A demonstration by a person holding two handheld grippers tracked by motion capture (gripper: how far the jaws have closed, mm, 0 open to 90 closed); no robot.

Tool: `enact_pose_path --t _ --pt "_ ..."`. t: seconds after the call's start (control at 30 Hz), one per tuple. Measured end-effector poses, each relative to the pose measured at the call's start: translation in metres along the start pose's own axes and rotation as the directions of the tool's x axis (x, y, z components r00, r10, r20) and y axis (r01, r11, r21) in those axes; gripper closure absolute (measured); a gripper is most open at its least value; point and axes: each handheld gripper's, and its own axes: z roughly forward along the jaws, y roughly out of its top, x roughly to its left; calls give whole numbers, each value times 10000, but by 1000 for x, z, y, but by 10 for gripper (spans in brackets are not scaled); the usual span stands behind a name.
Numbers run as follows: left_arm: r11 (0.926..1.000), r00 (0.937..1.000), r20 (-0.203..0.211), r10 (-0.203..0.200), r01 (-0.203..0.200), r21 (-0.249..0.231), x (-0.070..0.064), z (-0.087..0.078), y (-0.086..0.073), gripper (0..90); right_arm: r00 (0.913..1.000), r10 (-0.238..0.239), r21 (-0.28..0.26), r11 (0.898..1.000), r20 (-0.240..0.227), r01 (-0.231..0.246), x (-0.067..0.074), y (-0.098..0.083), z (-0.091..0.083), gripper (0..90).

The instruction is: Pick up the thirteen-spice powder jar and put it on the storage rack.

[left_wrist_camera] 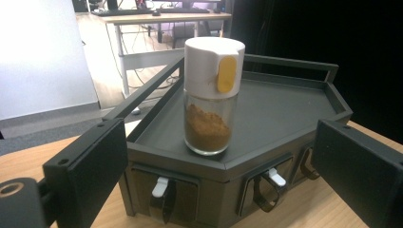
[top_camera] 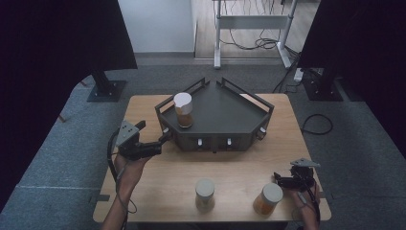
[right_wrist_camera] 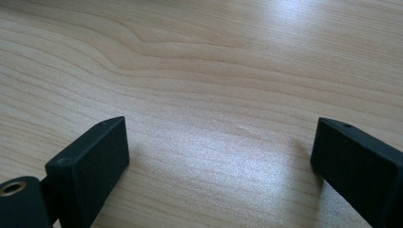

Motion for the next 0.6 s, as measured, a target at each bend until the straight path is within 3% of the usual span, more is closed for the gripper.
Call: enact_pose_path --t 0.6 --pt "10000 10000 4 77 -77 61 -5 -21 -11 47 10000 -2 0 10000 0 2 0 0 0 49"
